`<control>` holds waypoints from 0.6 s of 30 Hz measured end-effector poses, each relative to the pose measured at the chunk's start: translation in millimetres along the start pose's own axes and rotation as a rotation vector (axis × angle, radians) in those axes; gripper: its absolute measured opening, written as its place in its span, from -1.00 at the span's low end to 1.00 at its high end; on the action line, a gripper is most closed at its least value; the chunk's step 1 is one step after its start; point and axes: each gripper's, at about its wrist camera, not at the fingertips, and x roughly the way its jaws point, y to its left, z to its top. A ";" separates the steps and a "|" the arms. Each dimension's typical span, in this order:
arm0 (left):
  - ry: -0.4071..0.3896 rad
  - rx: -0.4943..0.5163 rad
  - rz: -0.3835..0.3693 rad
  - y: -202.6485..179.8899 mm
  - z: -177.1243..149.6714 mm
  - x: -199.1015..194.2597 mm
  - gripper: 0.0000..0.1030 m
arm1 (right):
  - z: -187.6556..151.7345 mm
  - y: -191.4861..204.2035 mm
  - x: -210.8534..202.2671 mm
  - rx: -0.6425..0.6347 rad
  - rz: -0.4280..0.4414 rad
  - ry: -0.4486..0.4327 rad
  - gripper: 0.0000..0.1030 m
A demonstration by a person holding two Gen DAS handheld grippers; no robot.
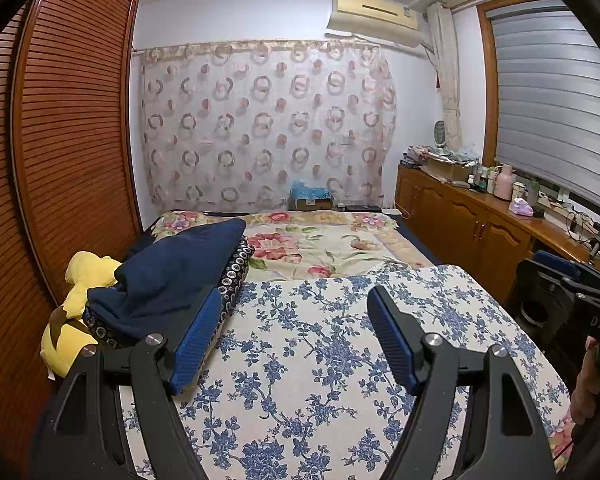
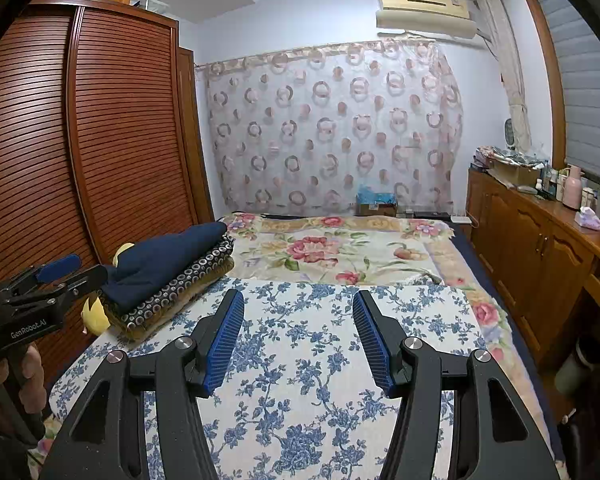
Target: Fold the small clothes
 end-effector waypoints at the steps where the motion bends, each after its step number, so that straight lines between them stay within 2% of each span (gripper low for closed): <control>1: 0.000 0.000 0.000 -0.8 -0.3 -0.3 0.48 | -0.1 -0.9 -0.1 -0.001 0.002 0.000 0.14; 18: -0.001 0.001 0.002 -1.3 0.1 -0.4 0.48 | -0.6 -9.6 1.3 -0.001 0.012 0.001 0.14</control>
